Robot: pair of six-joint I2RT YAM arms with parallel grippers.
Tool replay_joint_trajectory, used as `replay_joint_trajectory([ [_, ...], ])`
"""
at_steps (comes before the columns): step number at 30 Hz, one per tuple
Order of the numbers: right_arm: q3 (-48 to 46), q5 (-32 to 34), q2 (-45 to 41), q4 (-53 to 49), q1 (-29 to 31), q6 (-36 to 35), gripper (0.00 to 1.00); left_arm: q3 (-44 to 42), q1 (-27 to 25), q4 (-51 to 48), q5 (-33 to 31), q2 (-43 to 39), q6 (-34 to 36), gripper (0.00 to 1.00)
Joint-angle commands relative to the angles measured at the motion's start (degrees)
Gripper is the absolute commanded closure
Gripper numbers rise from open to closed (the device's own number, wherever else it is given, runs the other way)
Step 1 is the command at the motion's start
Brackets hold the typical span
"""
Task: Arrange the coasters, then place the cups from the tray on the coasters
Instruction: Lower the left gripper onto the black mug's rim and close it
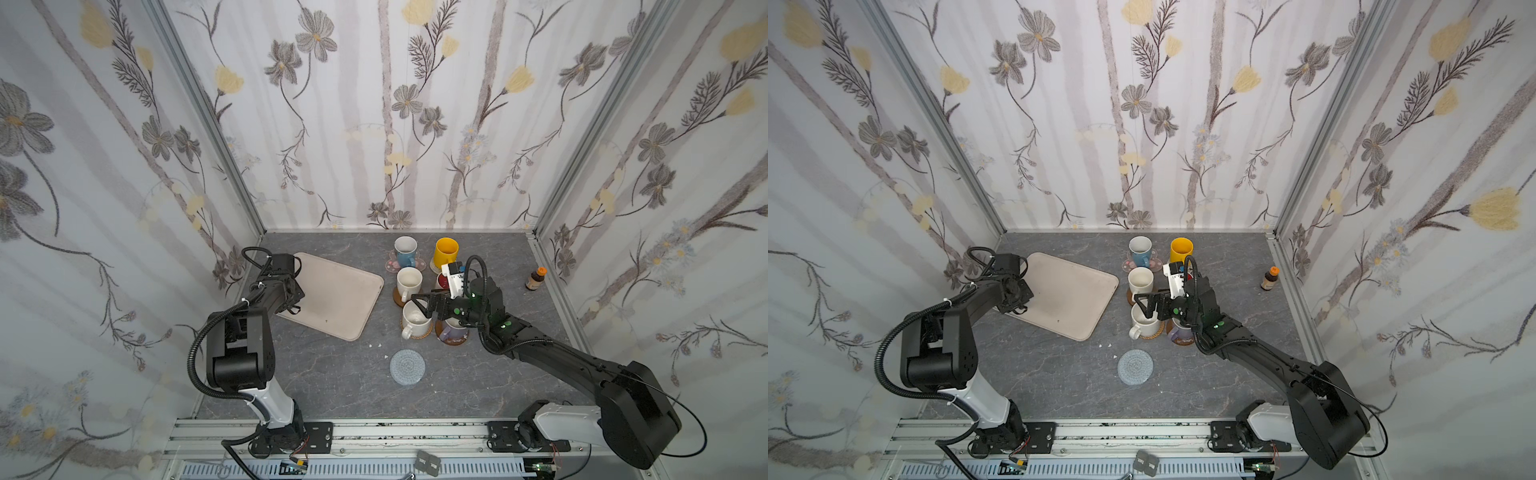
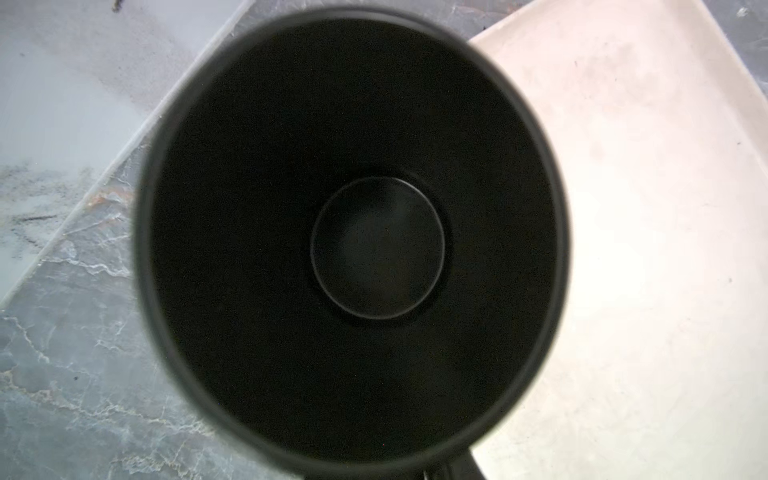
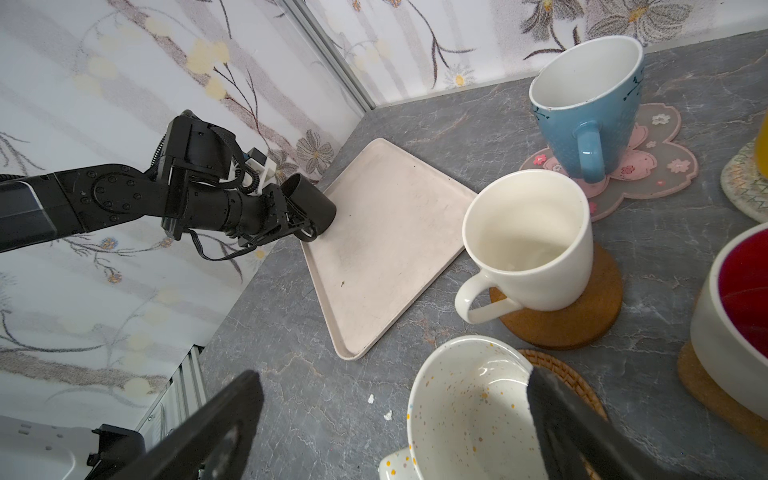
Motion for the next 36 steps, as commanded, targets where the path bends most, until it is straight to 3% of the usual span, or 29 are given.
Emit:
replay_joint_trajectory([
  [1, 0.5, -0.4, 0.6, 2.9, 0.1, -0.1, 0.0, -0.3, 0.0, 1.0, 0.9, -0.9, 0.6, 0.8],
  [27, 1.1, -0.5, 2.7, 2.8, 0.0, -0.3, 0.0, -3.9, -3.0, 2.6, 2.1, -3.8, -0.2, 1.0],
  [36, 0.7, -1.4, 2.6, 3.4, -0.7, 0.1, 0.0, -5.0, -9.1, 3.5, 3.2, -7.1, -0.2, 1.0],
])
